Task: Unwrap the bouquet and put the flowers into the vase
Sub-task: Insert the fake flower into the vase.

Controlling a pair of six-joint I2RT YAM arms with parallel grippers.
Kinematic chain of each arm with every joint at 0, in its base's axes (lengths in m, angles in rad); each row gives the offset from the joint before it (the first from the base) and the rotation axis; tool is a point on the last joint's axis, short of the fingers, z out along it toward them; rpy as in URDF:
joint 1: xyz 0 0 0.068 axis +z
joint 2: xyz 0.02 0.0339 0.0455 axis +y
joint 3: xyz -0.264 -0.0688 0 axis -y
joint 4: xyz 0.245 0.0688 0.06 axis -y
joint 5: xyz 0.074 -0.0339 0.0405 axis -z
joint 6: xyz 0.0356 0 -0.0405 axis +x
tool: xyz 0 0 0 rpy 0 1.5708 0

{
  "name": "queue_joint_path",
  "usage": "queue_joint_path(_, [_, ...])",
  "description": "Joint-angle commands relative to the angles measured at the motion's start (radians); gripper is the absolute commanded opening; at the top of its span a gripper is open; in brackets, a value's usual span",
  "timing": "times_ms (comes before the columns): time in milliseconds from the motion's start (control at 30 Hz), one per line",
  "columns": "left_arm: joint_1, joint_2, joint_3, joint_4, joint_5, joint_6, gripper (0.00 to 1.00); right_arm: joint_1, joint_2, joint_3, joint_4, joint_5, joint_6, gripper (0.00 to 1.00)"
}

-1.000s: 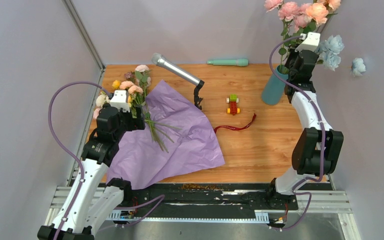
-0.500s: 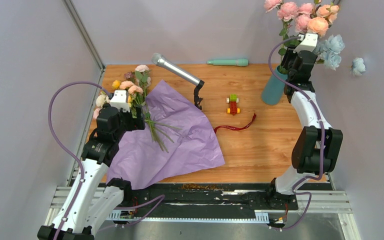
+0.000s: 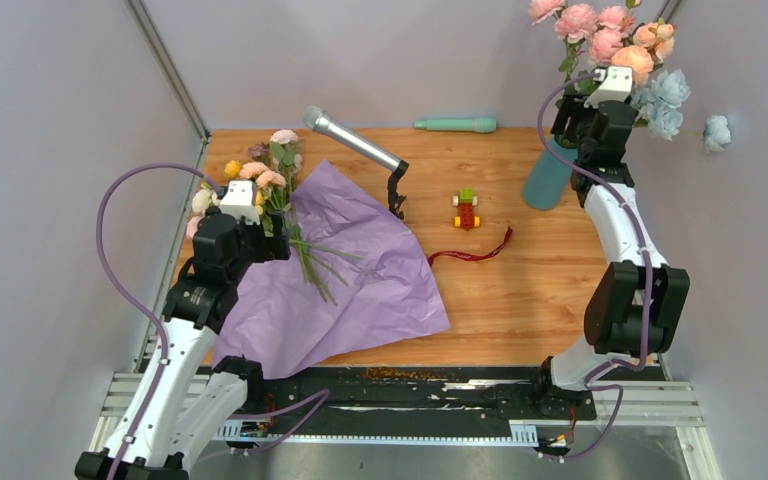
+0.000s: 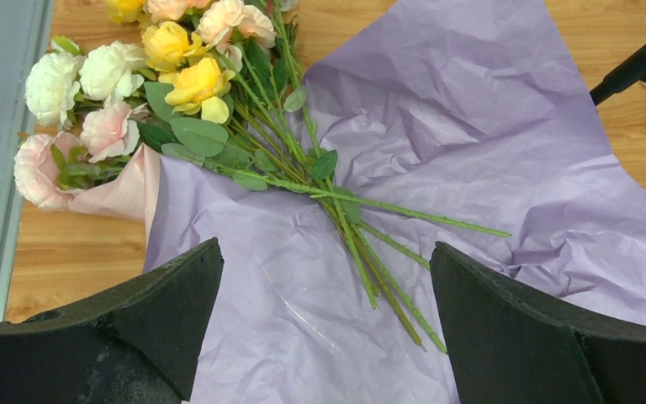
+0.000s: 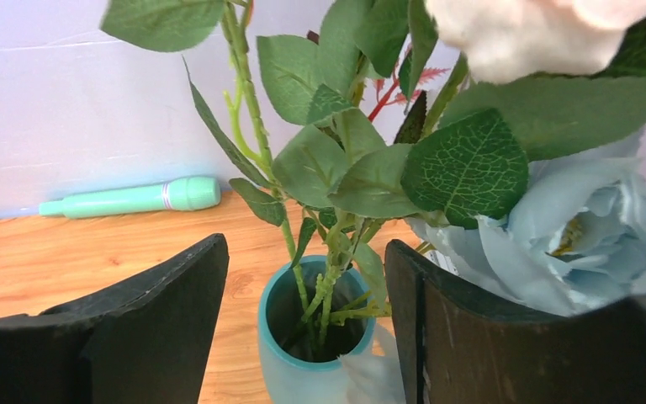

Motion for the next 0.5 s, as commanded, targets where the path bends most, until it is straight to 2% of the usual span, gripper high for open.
queue_joint_path(0, [0.003,-0.015,-0.003,0.012,0.005,0.025,1.0,-0.004,-0.082,0.038,-0.049,-0.049,-0.002,0.7])
queue_joint_path(300, [0.002,-0.021,-0.004,0.009,0.008,0.025,1.0,-0.003,-0.178,0.001,-0.112,-0.139,0.074,0.79])
queue_joint_path(467, [0.003,-0.03,-0.011,0.012,0.005,0.025,1.0,-0.004,-0.31,-0.045,-0.137,-0.199,0.13,0.81])
